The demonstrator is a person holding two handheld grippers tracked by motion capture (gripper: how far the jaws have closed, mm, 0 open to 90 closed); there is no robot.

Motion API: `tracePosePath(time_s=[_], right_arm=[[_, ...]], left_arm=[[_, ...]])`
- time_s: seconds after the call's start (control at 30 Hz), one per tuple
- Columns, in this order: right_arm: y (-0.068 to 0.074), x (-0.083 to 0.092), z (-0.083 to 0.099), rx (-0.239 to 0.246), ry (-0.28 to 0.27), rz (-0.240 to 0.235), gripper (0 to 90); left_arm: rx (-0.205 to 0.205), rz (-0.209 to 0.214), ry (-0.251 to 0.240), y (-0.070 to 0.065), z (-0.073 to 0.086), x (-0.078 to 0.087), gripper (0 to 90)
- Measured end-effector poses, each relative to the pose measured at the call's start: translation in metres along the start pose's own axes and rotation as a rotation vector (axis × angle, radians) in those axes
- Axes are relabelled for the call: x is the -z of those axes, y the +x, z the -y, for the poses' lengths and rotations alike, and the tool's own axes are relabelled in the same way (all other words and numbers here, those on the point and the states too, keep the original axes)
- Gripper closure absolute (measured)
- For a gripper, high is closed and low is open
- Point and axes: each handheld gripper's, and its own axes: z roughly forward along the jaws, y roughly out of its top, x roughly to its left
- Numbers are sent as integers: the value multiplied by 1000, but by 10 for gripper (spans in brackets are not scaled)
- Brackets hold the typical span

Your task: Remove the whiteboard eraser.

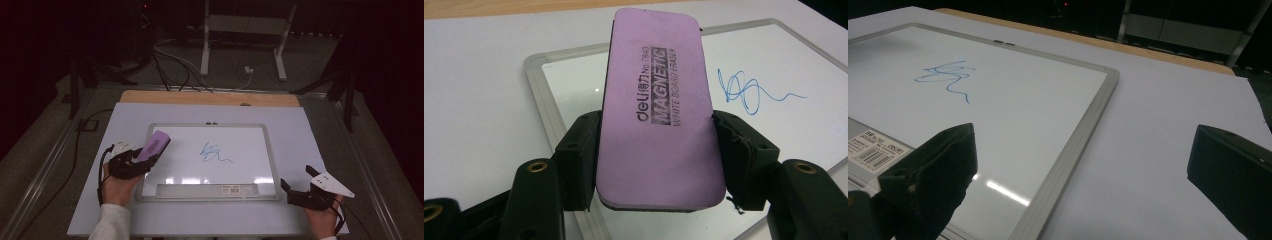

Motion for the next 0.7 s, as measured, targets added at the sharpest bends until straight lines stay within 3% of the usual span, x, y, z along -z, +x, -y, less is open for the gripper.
tracePosePath(time_s=[0.4,0.7], right_arm=[[0,0,0,1,0,0,0],[0,0,0,3,1,-2,0]], left_arm=[[14,25,-7,-6,-3,-13,413],[-3,54,8,-17,-11,-28,413]])
